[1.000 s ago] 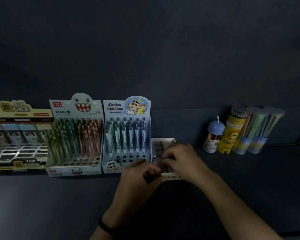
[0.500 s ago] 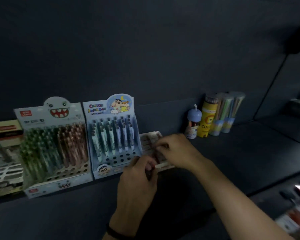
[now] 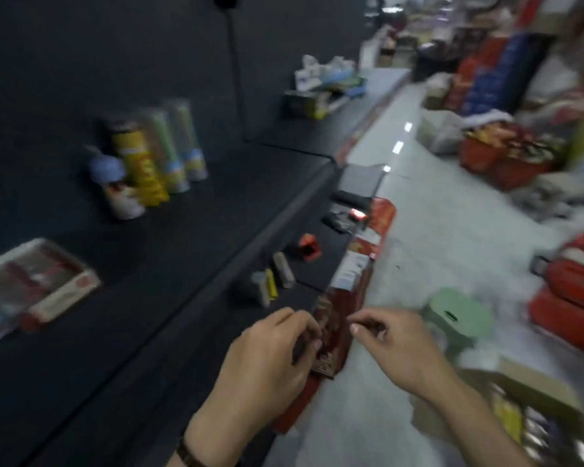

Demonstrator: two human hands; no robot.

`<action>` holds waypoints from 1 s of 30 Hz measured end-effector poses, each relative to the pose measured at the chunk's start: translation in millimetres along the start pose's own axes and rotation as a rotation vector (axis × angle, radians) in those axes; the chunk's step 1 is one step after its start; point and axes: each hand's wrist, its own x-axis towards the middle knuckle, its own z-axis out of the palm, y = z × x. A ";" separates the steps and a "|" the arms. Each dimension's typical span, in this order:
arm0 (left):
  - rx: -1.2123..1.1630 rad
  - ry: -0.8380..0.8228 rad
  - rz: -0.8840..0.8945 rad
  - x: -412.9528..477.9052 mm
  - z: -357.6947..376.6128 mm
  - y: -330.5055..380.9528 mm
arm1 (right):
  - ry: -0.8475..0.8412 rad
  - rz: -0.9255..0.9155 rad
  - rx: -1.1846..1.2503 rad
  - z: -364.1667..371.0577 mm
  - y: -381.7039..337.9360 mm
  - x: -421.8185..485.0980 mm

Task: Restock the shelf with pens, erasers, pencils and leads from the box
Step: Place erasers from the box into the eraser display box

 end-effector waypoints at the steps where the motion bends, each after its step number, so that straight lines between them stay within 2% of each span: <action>1: -0.014 -0.078 0.023 9.5 28.0 17.4 | -0.008 0.066 -0.025 -13.4 34.2 -15.6; 4: -0.047 -0.334 0.079 36.2 116.2 71.6 | -0.044 0.292 -0.037 -59.6 136.5 -68.5; 8: -0.077 -0.644 0.083 63.8 227.4 141.1 | -0.026 0.615 0.064 -129.8 262.1 -144.3; 12: -0.040 -0.813 0.108 93.3 339.7 205.3 | -0.005 0.843 0.067 -195.0 372.5 -210.1; 15: -0.027 -0.916 0.101 108.1 397.3 236.3 | 0.002 0.998 0.146 -211.7 430.0 -227.9; 21: -0.050 -1.094 0.095 149.5 555.2 277.8 | -0.021 1.182 0.211 -209.4 572.6 -223.4; 27: -0.060 -1.220 0.055 190.7 720.7 256.3 | -0.104 1.346 0.219 -174.8 741.2 -219.8; 30: -0.040 -1.256 0.055 203.3 807.7 237.4 | -0.172 1.345 0.170 -146.6 823.8 -207.2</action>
